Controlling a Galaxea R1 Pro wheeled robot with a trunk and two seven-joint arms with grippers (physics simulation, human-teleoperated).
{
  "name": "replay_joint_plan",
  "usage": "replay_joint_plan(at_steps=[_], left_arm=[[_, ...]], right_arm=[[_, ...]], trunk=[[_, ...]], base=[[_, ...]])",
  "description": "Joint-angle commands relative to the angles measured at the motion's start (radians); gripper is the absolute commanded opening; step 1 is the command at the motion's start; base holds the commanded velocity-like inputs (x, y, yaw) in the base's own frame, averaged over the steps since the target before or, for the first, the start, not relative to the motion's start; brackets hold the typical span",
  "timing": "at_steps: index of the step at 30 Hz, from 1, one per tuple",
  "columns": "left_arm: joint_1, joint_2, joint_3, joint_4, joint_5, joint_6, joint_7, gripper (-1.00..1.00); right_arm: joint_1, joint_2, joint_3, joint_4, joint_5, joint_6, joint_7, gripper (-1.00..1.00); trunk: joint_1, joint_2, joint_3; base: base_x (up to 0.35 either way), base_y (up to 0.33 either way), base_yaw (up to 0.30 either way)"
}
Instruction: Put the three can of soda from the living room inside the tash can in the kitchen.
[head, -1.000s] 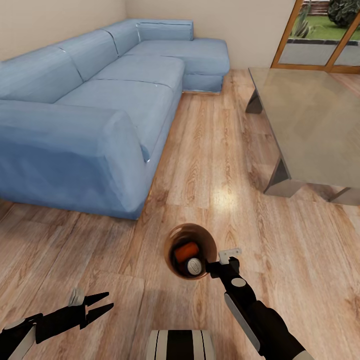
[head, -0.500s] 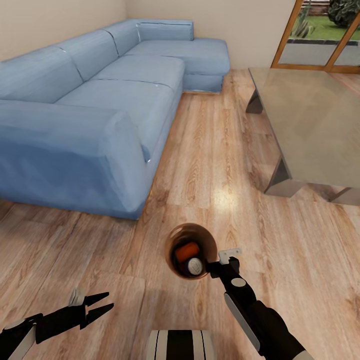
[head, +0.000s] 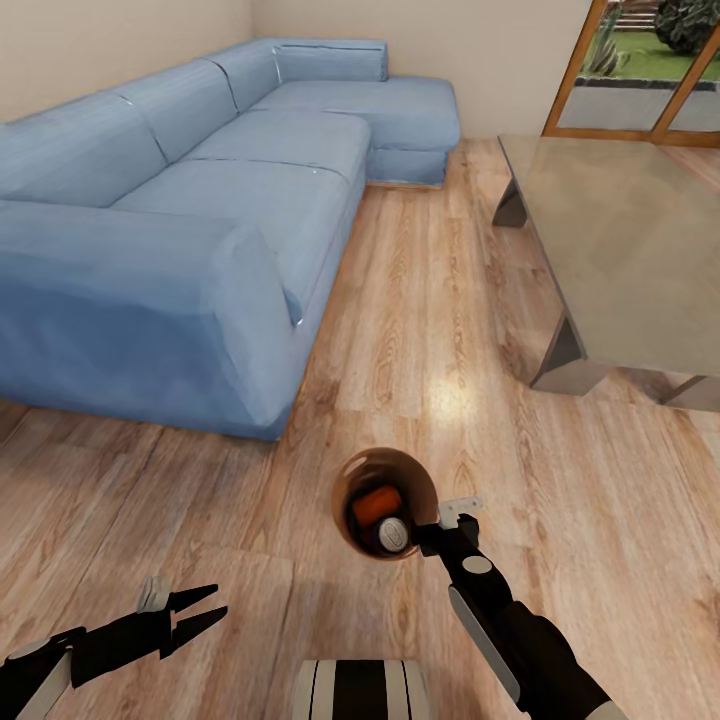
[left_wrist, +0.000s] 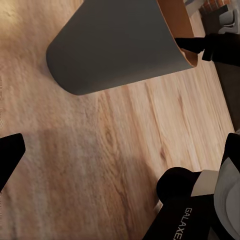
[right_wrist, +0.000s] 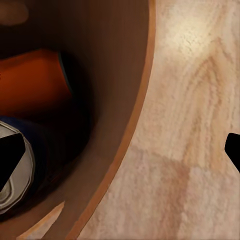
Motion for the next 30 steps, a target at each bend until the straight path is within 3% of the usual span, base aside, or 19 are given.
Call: replay_joint_plan(at_steps=[1, 13, 23, 30], left_arm=[[0.000, 0.000, 0.000, 0.000, 0.000, 0.000, 0.000, 1.00], [0.000, 0.000, 0.001, -0.001, 0.000, 0.000, 0.000, 1.00], [0.000, 0.000, 0.000, -0.001, 0.000, 0.000, 0.000, 1.00], [0.000, 0.000, -0.001, -0.001, 0.000, 0.000, 0.000, 1.00]], right_arm=[[0.000, 0.000, 0.000, 0.000, 0.000, 0.000, 0.000, 1.00], [0.000, 0.000, 0.000, 0.000, 0.000, 0.000, 0.000, 1.00], [0.000, 0.000, 0.000, 0.000, 0.000, 0.000, 0.000, 1.00], [0.000, 0.000, 0.000, 0.000, 0.000, 0.000, 0.000, 1.00]], trunk=[[0.000, 0.000, 0.000], [0.000, 0.000, 0.000], [-0.038, 0.070, 0.031], [-0.038, 0.070, 0.031]], base=[[0.043, 0.022, 0.000], [0.009, 0.004, 0.000], [0.000, 0.000, 0.000], [0.000, 0.000, 0.000]])
